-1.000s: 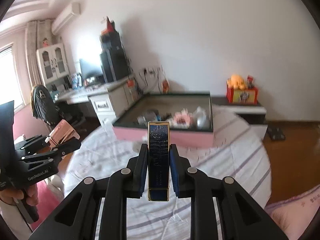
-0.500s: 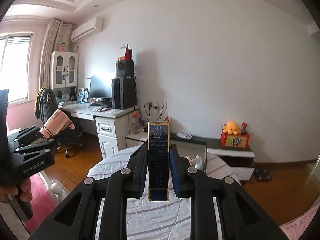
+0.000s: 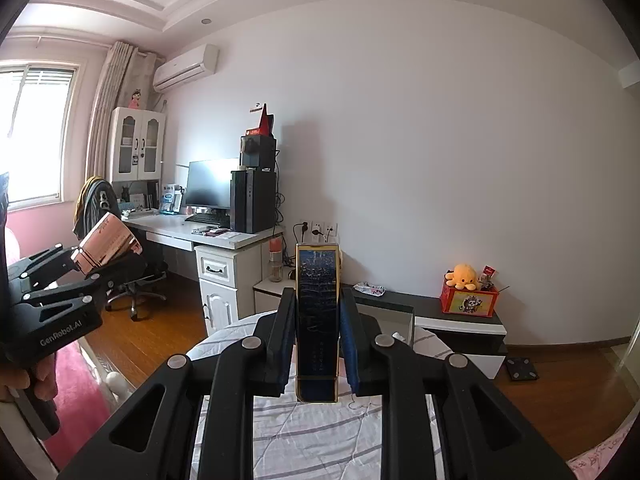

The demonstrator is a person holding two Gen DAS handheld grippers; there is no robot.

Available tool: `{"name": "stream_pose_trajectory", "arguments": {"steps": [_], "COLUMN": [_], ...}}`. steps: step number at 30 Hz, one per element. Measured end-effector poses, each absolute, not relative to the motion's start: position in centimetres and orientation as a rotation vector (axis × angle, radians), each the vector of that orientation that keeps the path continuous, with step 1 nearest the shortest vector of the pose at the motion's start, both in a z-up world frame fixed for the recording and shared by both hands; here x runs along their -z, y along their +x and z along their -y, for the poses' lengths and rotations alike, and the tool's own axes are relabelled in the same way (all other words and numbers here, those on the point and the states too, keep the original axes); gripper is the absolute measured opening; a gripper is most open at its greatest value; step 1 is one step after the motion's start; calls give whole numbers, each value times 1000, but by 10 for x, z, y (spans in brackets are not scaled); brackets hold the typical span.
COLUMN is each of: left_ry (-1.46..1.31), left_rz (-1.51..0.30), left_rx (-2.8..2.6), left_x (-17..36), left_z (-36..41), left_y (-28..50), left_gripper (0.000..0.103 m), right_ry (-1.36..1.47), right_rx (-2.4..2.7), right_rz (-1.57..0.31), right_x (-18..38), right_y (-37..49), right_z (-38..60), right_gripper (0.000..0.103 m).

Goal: Organize rigid objects
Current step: 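Carry the cup and blue boxed item into the pink box and open both tools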

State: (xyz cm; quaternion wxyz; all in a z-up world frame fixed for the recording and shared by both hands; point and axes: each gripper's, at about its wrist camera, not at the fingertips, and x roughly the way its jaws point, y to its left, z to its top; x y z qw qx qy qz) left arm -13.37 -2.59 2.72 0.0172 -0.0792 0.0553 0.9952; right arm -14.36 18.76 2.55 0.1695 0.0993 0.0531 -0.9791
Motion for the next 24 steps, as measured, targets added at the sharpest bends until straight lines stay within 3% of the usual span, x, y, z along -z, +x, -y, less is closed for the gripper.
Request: {"name": "stream_pose_trajectory", "arguments": {"steps": [12,24], "left_ry": [-308,-480], "left_rz": [-226,-269], "left_rx": [-3101,-3041], "left_x": [-25,-10], "left_z": [11,-17], "left_y": [-188,-325], "left_gripper": [47,47], "right_ry": [341,455], "right_rx": [2783,2785], "right_rz": [-135,-125], "right_x": [-18,1], "right_y": [-189,-300], "right_z": [-201,-225], "right_gripper": [21,21]}}
